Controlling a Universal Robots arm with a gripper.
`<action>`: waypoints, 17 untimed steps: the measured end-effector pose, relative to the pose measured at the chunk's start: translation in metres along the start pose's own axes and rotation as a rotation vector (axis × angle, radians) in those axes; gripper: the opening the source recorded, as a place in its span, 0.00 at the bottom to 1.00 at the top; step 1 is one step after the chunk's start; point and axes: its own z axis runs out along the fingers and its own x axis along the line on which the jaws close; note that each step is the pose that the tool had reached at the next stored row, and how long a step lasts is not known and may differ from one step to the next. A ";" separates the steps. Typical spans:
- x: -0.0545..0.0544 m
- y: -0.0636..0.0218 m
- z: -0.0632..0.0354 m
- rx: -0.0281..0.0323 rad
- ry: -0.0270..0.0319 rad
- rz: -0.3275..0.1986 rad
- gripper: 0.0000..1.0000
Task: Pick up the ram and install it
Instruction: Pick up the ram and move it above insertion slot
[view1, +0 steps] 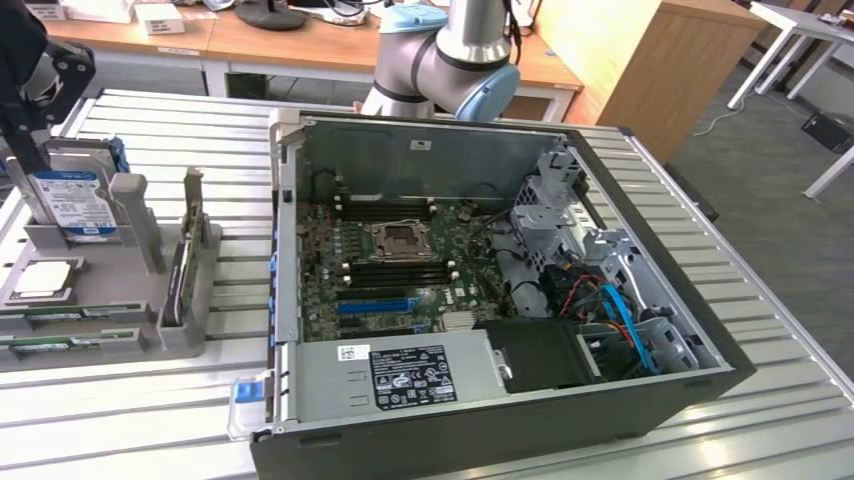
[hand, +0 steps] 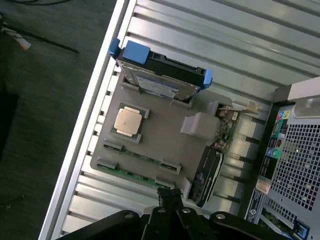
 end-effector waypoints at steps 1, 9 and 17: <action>0.000 0.0000 0.0001 0.0009 0.0007 -0.017 0.11; 0.000 0.0001 0.0004 0.0053 0.0066 -0.161 0.11; 0.000 0.0000 0.0005 0.0098 0.0126 -0.304 0.11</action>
